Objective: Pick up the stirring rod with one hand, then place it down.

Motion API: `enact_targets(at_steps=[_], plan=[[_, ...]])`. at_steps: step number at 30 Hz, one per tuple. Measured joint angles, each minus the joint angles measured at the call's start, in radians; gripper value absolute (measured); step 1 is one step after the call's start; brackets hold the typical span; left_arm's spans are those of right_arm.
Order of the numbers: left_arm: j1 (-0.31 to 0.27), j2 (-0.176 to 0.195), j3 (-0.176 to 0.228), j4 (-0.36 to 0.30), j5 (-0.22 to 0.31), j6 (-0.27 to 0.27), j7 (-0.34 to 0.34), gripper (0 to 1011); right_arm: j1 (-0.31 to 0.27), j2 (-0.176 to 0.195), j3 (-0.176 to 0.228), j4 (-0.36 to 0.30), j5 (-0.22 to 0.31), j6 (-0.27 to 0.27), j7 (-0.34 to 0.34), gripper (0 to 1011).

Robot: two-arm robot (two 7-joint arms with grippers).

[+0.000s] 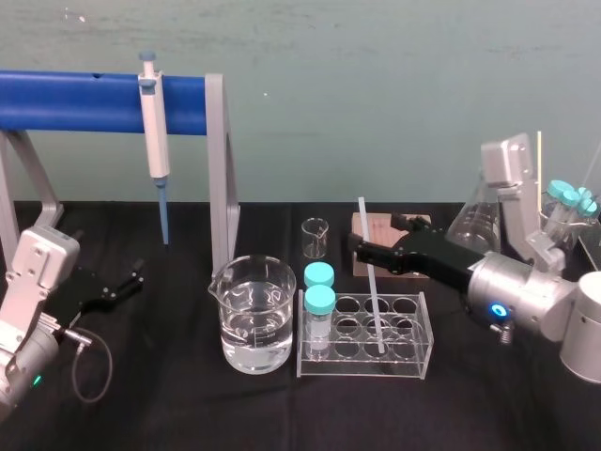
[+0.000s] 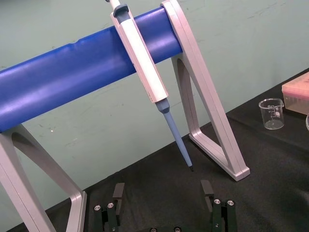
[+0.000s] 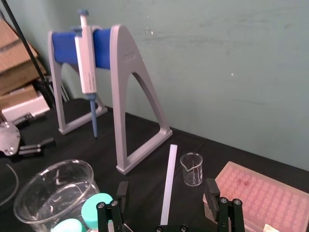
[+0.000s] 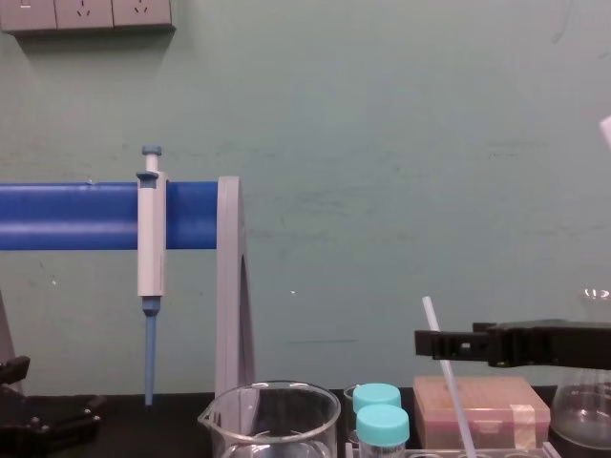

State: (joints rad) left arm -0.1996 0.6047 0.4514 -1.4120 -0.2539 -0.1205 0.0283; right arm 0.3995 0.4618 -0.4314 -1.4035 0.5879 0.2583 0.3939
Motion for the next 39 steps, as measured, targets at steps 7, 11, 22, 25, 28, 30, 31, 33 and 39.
enact_targets(at_steps=[7,11,22,25,28,30,31,33,39], plan=[[0.000,0.000,0.000,0.000,0.000,0.000,0.000,1000,0.040,-0.033,-0.023,0.063,-0.028,0.013,-0.001,1003],[0.000,0.000,0.000,0.000,0.000,0.000,0.000,1000,0.049,-0.045,-0.026,0.082,-0.031,0.020,0.000,1003],[0.000,0.000,0.000,0.000,0.000,0.000,0.000,1000,0.046,-0.046,-0.031,0.082,-0.040,0.032,0.010,1003],[0.000,0.000,0.000,0.000,0.000,0.000,0.000,1000,0.046,-0.046,-0.031,0.082,-0.039,0.032,0.010,1003],[0.000,0.000,0.000,0.000,0.000,0.000,0.000,1000,0.046,-0.046,-0.031,0.082,-0.039,0.032,0.010,1003],[0.000,0.000,0.000,0.000,0.000,0.000,0.000,1000,0.046,-0.046,-0.031,0.082,-0.039,0.032,0.010,1003],[0.000,0.000,0.000,0.000,0.000,0.000,0.000,1000,0.046,-0.046,-0.031,0.082,-0.039,0.032,0.010,1003],[0.000,0.000,0.000,0.000,0.000,0.000,0.000,1000,0.046,-0.046,-0.030,0.082,-0.039,0.032,0.010,981],[0.000,0.000,0.000,0.000,0.000,0.000,0.000,1000,0.047,-0.047,-0.030,0.082,-0.038,0.032,0.010,838]])
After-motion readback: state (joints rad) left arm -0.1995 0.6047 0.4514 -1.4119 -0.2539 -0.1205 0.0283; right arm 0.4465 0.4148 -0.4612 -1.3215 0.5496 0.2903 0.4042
